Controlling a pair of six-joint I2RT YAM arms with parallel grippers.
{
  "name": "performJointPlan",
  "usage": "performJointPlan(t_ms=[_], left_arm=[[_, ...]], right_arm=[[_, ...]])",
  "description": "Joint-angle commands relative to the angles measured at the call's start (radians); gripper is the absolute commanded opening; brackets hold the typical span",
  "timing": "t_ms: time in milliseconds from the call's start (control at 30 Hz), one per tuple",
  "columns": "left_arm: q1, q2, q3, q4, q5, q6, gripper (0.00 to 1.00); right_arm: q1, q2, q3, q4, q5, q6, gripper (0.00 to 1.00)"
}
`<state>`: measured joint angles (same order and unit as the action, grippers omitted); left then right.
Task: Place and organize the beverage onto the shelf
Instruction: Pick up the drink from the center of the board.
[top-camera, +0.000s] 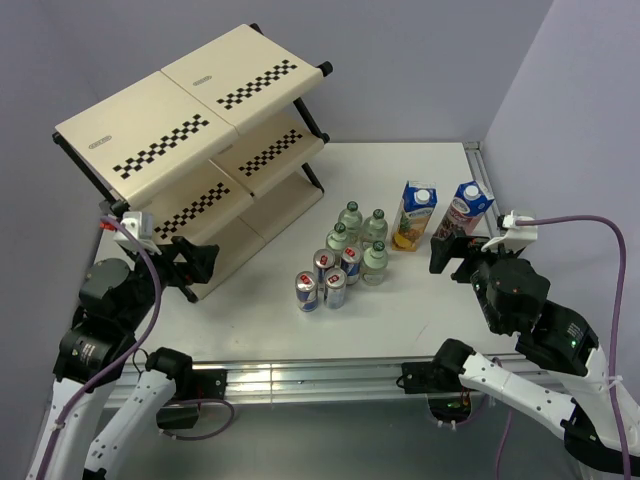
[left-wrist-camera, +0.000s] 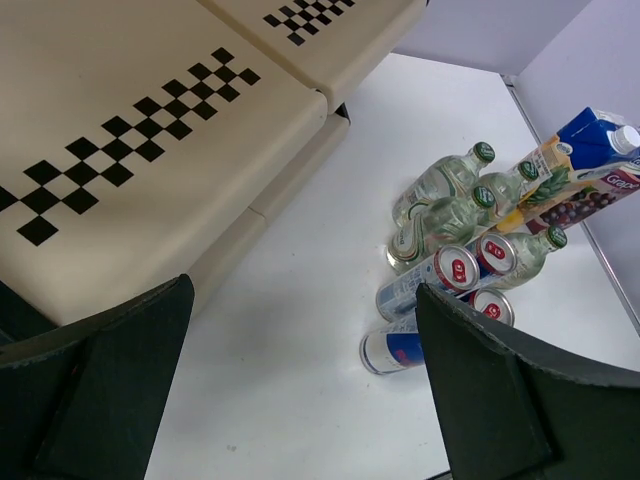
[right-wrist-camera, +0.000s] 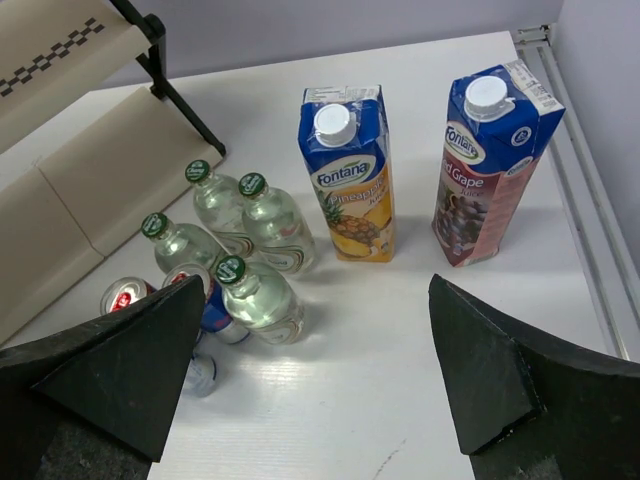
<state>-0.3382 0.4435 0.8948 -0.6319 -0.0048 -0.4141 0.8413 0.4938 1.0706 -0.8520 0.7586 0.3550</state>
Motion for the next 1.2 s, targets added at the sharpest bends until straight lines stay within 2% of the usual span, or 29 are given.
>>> performJointPlan(t_ms=[0, 133, 267, 333, 400, 467, 500, 533, 567, 600, 633, 733, 867, 1033, 1167], left_arm=[[-0.004, 0.029, 0.024, 0.041, 0.023, -0.015, 1.0], [-0.002, 0.066, 0.016, 0.075, 0.064, -0.043, 1.0], [-0.008, 0.144, -0.01, 0.127, 0.173, -0.089, 0.99], [-0.05, 0.175, -0.026, 0.184, 0.174, -0.121, 0.99], [-0.112, 0.202, -0.033, 0.202, 0.068, -0.135, 0.99], [-0.246, 0.242, -0.007, 0.192, -0.036, -0.16, 1.0], [-0.299, 0.298, 0.003, 0.183, -0.138, -0.167, 0.99], [-0.421, 0.329, 0.015, 0.173, -0.221, -0.192, 1.0], [-0.488, 0.359, 0.038, 0.144, -0.306, -0.207, 0.99], [-0.558, 0.406, 0.044, 0.137, -0.455, -0.222, 0.99], [-0.667, 0.428, 0.052, 0.13, -0.504, -0.236, 0.99], [-0.777, 0.507, 0.07, 0.121, -0.601, -0.293, 0.99], [-0.86, 0.612, 0.084, 0.115, -0.684, -0.325, 0.99], [-0.892, 0.696, 0.047, 0.233, -0.647, -0.289, 0.99], [-0.892, 0.741, 0.023, 0.265, -0.653, -0.284, 0.99]], right_arm=[[-0.004, 0.008, -0.012, 0.042, 0.021, 0.004, 1.0], [-0.004, 0.005, -0.023, 0.056, 0.013, 0.006, 1.0], [-0.004, 0.002, -0.046, 0.079, -0.011, 0.001, 1.0], [-0.004, -0.001, -0.055, 0.1, -0.039, -0.008, 1.0], [-0.004, 0.002, -0.058, 0.108, -0.051, -0.013, 1.0], [-0.002, 0.015, -0.054, 0.108, -0.065, -0.013, 1.0], [-0.002, 0.02, -0.051, 0.108, -0.068, -0.014, 1.0], [-0.004, 0.031, -0.051, 0.105, -0.071, -0.014, 1.0], [-0.004, 0.034, -0.046, 0.103, -0.074, -0.013, 1.0], [-0.004, 0.037, -0.046, 0.102, -0.076, -0.011, 1.0], [-0.004, 0.037, -0.044, 0.1, -0.077, -0.011, 1.0], [-0.002, 0.031, -0.047, 0.106, -0.094, -0.013, 1.0], [-0.004, 0.023, -0.049, 0.107, -0.108, -0.014, 1.0], [-0.002, 0.009, -0.058, 0.116, -0.134, -0.019, 1.0], [-0.004, 0.006, -0.064, 0.111, -0.145, -0.019, 1.0]])
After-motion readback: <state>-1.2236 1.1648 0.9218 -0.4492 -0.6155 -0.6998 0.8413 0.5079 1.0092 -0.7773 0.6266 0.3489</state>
